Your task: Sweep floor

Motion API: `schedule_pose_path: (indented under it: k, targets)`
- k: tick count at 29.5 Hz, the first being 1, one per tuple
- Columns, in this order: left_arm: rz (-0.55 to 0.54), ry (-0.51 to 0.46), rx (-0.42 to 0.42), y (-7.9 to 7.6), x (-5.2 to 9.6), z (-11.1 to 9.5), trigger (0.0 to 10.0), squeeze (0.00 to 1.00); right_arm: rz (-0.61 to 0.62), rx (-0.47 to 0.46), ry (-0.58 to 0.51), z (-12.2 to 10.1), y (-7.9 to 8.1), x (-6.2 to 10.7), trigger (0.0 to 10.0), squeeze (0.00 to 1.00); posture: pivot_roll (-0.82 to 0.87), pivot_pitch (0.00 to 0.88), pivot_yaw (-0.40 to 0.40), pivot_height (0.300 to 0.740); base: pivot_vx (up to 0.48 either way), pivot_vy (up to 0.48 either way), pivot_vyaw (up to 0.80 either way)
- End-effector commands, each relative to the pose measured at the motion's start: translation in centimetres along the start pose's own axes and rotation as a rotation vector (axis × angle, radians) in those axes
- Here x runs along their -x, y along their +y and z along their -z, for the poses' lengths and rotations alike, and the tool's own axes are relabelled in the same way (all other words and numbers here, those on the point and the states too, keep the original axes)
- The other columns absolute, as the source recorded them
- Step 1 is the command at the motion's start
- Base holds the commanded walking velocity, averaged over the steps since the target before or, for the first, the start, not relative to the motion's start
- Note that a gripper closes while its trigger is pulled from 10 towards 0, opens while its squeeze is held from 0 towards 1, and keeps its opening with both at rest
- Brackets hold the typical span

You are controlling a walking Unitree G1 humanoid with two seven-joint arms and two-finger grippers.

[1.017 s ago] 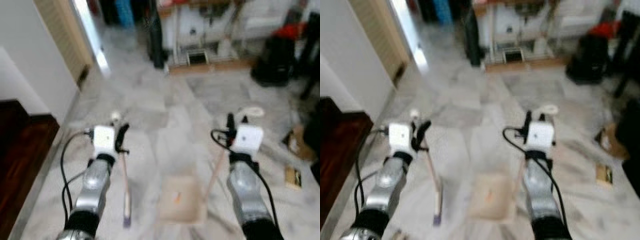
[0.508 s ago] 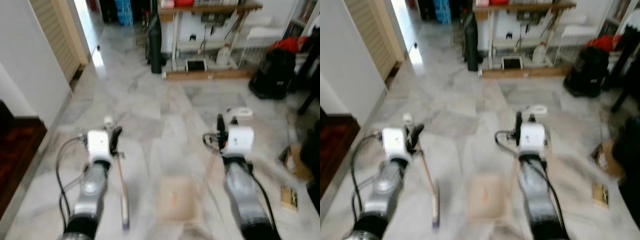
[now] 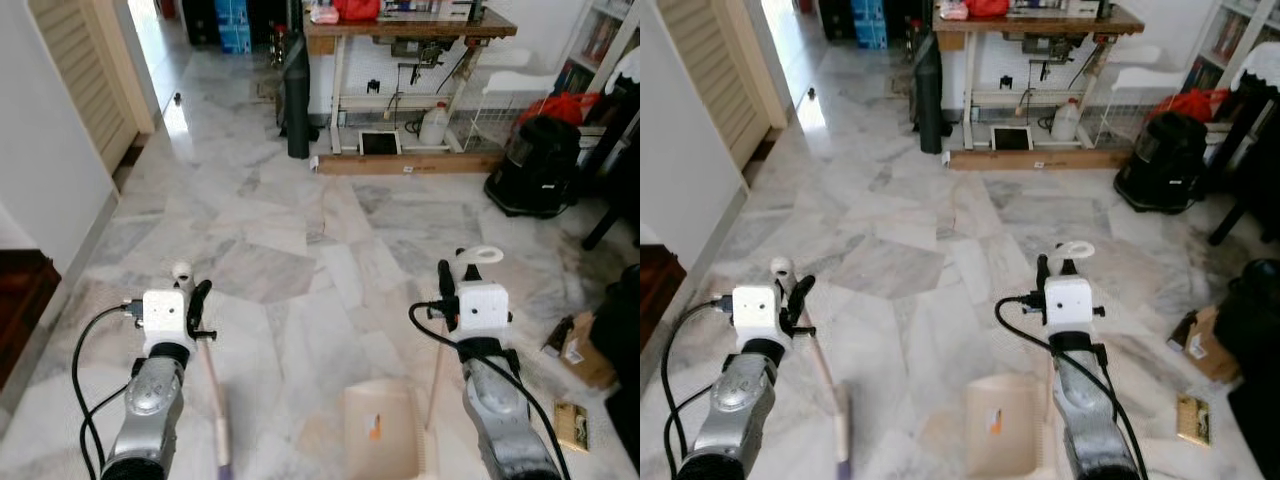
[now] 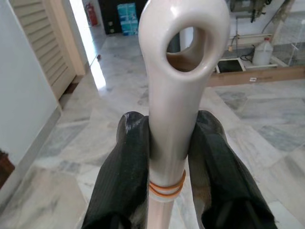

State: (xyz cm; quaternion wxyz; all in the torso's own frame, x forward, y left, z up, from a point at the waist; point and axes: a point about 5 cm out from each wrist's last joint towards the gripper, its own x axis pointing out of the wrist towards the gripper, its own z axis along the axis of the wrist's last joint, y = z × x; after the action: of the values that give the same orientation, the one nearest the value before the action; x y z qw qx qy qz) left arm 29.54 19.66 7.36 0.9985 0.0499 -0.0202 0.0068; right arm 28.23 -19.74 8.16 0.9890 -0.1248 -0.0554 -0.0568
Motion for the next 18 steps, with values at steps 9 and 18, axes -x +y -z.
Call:
schedule_pose_path:
  k: [9, 18]
  targets:
    - [0.008, -0.064, 0.003, -0.1, -1.1, -1.7, 10.0, 0.00, 0.064, -0.005, -0.074, -1.7, -1.0, -0.7, 10.0, 0.00, -0.08, 0.000, 0.019, 0.740, 0.391, 0.000, 0.00]
    - [0.036, -0.077, 0.008, -0.7, -1.3, -2.2, 10.0, 0.00, 0.070, -0.024, -0.093, -2.3, -0.3, -1.2, 10.0, 0.00, -0.08, 0.000, 0.034, 0.740, 0.392, 0.000, 0.00]
